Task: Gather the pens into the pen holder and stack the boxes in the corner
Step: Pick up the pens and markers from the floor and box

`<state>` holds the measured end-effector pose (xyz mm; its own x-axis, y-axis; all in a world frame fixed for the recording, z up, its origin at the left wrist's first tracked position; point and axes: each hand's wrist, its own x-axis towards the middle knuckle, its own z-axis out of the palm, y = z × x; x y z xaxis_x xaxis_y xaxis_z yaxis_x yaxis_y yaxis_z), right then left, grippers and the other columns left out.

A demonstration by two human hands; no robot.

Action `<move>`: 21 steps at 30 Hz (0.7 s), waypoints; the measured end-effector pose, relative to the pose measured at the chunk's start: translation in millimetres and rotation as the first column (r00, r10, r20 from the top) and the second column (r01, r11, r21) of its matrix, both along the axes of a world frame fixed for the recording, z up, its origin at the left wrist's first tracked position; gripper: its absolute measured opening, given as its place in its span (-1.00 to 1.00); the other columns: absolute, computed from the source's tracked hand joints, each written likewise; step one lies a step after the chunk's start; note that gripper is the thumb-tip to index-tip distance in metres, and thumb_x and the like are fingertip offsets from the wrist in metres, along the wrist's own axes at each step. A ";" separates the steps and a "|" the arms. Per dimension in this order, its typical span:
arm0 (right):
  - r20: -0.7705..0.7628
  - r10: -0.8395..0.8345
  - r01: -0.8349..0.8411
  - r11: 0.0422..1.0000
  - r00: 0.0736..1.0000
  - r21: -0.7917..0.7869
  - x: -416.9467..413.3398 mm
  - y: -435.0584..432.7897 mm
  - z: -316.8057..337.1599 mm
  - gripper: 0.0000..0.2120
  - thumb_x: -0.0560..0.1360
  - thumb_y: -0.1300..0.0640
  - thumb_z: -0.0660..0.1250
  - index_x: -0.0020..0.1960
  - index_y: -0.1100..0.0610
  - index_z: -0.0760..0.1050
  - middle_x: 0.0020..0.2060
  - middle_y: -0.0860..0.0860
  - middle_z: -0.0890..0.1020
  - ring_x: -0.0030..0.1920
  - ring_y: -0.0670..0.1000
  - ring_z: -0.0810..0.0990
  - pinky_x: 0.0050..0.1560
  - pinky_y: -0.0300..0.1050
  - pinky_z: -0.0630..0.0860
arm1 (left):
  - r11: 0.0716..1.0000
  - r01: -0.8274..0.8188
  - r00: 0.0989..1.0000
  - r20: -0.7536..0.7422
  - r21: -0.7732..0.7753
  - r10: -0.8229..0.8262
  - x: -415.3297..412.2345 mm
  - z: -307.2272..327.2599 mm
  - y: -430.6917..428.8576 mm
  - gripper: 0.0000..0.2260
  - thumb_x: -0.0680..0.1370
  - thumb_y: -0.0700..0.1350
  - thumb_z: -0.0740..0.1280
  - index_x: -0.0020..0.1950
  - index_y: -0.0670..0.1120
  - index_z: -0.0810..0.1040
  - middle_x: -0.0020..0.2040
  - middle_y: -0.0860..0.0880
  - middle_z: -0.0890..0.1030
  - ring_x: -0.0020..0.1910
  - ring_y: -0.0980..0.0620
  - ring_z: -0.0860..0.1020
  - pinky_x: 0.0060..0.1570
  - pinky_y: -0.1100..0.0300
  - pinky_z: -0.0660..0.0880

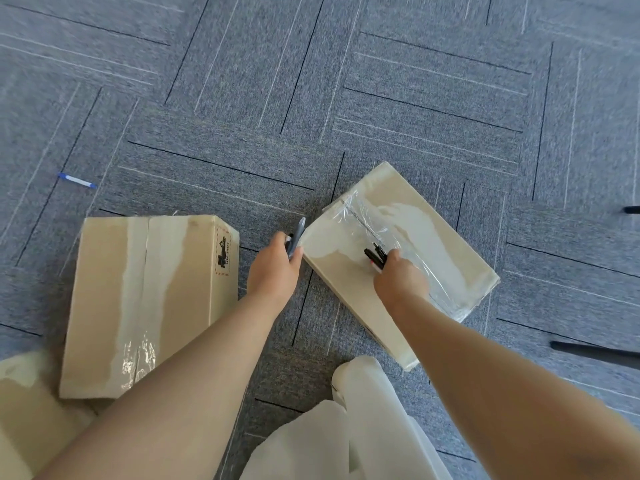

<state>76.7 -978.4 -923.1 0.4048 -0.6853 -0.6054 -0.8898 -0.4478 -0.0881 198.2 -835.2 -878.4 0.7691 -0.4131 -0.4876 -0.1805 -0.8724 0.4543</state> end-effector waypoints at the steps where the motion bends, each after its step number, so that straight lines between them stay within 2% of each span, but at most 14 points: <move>1: -0.021 0.005 -0.005 1.000 1.000 0.004 0.3 0.1 -1.3 -0.70 0.49 0.30 0.13 0.22 0.23 0.31 0.08 0.18 0.57 0.07 0.23 0.57 -0.17 -0.07 0.35 | 1.000 -0.002 1.000 -0.003 0.004 0.002 0.5 0.5 0.8 -0.74 0.61 -0.01 0.16 0.15 -0.19 0.38 -0.21 -0.06 0.49 -0.36 -0.02 0.43 -0.49 0.16 0.25; 4: -0.064 0.047 -0.045 0.998 0.997 0.034 2.0 -0.3 4.2 -0.62 0.50 0.24 0.18 0.31 0.23 0.31 0.19 0.15 0.48 0.12 0.22 0.55 -0.15 -0.08 0.37 | 1.000 -0.029 0.999 -0.038 -0.007 0.029 0.5 7.3 4.3 -0.73 0.60 -0.02 0.17 0.16 -0.20 0.39 -0.22 -0.02 0.47 -0.32 -0.02 0.43 -0.41 0.13 0.29; 6: -0.034 0.085 -0.081 0.993 0.996 0.087 5.9 2.0 19.5 -0.65 0.50 0.18 0.21 0.26 0.22 0.34 0.16 0.15 0.49 0.09 0.21 0.56 -0.16 -0.09 0.37 | 0.997 -0.072 0.995 -0.063 -0.023 0.071 1.7 17.9 10.4 -0.73 0.60 -0.02 0.18 0.15 -0.20 0.40 -0.18 -0.06 0.51 -0.30 -0.01 0.42 -0.34 0.13 0.29; 9: 0.116 0.055 -0.075 0.983 0.992 0.170 17.6 10.3 59.3 -0.72 0.48 0.11 0.24 0.14 0.19 0.33 0.02 0.17 0.56 -0.01 0.22 0.56 -0.22 -0.11 0.36 | 0.991 -0.133 0.989 -0.073 -0.023 0.131 4.9 46.4 19.6 -0.71 0.60 -0.02 0.19 0.19 -0.20 0.41 -0.01 -0.16 0.60 -0.17 -0.12 0.50 -0.23 0.14 0.32; 12: 0.240 0.037 -0.086 0.977 0.970 0.197 35.6 19.8 113.1 -0.80 0.47 0.12 0.24 0.05 0.16 0.32 -0.08 0.19 0.60 -0.10 0.24 0.57 -0.26 -0.09 0.39 | 0.982 -0.186 0.980 -0.082 -0.016 0.184 9.2 92.0 24.6 -0.72 0.60 -0.02 0.19 0.16 -0.21 0.43 0.00 -0.19 0.61 -0.05 -0.20 0.56 -0.23 0.14 0.34; 16: 0.352 0.041 -0.123 0.969 0.935 0.213 59.6 19.9 195.9 -0.94 0.50 0.13 0.21 -0.09 0.09 0.32 -0.21 0.17 0.58 -0.18 0.23 0.57 -0.31 -0.08 0.41 | 0.956 -0.285 0.957 -0.080 -0.073 0.279 22.9 166.9 22.4 -0.73 0.58 -0.01 0.22 0.09 -0.21 0.46 -0.06 -0.19 0.61 -0.10 -0.21 0.56 -0.23 0.12 0.36; 19: 0.398 0.124 -0.214 0.958 0.909 0.191 78.9 11.5 253.2 -0.87 0.53 0.10 0.21 -0.01 0.16 0.41 -0.14 0.18 0.63 -0.11 0.23 0.58 -0.28 -0.13 0.31 | 0.926 -0.361 0.932 -0.067 -0.107 0.356 38.2 226.5 15.4 -0.73 0.58 0.01 0.22 0.07 -0.20 0.47 -0.16 -0.13 0.56 -0.21 -0.11 0.50 -0.24 0.14 0.38; 21: 0.433 0.154 -0.260 0.945 0.888 0.199 93.7 5.0 290.2 -0.83 0.55 0.08 0.19 0.04 0.16 0.43 -0.19 0.15 0.61 -0.17 0.20 0.57 -0.29 -0.13 0.32 | 0.903 -0.407 0.913 -0.047 -0.139 0.404 50.2 264.1 11.4 -0.73 0.57 0.02 0.23 0.04 -0.19 0.48 -0.19 -0.08 0.54 -0.22 -0.09 0.50 -0.24 0.13 0.38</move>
<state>170.4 -973.4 -632.9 0.7669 -0.4102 -0.4935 -0.6406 -0.5344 -0.5514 248.5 -823.8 -614.2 0.8774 -0.1330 -0.4609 0.1838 -0.7943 0.5791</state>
